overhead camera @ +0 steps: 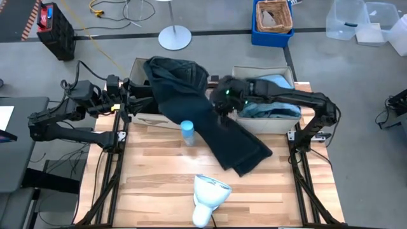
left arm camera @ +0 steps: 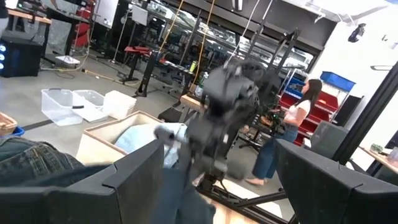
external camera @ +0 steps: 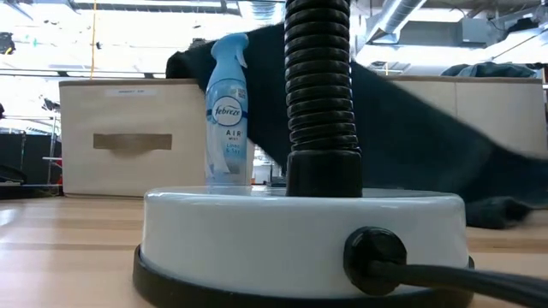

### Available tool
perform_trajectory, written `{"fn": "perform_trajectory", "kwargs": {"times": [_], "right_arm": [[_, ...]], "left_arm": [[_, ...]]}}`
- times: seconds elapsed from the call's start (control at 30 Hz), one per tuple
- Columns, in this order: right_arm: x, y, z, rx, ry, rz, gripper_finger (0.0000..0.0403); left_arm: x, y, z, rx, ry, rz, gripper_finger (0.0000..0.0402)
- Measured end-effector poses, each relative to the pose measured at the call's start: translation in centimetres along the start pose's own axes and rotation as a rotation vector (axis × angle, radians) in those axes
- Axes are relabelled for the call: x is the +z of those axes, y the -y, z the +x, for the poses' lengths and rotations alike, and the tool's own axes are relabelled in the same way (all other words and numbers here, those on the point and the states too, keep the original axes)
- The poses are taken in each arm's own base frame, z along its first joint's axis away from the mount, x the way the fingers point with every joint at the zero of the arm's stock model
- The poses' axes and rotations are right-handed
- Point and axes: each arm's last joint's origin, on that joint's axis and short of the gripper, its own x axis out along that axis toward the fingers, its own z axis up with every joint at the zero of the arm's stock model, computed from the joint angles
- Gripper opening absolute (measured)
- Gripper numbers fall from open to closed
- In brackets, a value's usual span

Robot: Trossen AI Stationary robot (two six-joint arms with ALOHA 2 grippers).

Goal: Sort clothes
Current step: Put the dark blue pants into the left laundry organizer

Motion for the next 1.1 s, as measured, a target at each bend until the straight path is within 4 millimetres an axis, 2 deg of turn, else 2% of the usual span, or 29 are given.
{"fn": "perform_trajectory", "kwargs": {"times": [0.23,0.33,0.53,0.67,0.87,1.1], "right_arm": [[4.1,1.1,-5.8,-0.048,0.21,-0.019,0.0002],[5.8,1.5,-8.1,-0.069,0.35,-0.022,0.0001],[8.7,2.3,-10.5,-0.079,0.686,0.029,0.0001],[10.0,3.0,-9.9,-0.062,0.814,0.091,0.0001],[11.5,3.8,-6.7,-0.017,0.938,0.154,0.0],[13.6,4.2,-5.3,0.047,1.165,0.168,0.0001]], "left_arm": [[0.0,0.0,0.0,0.001,-0.002,-0.012,0.0292],[0.0,0.0,0.0,0.001,-0.001,-0.013,0.0292],[0.1,0.0,0.0,-0.003,0.008,-0.008,0.0292],[0.3,0.1,0.0,-0.012,0.031,-0.008,0.0292],[0.3,0.1,0.0,-0.011,0.03,-0.007,0.0292],[0.3,0.1,0.0,-0.012,0.034,-0.007,0.0292]]}}
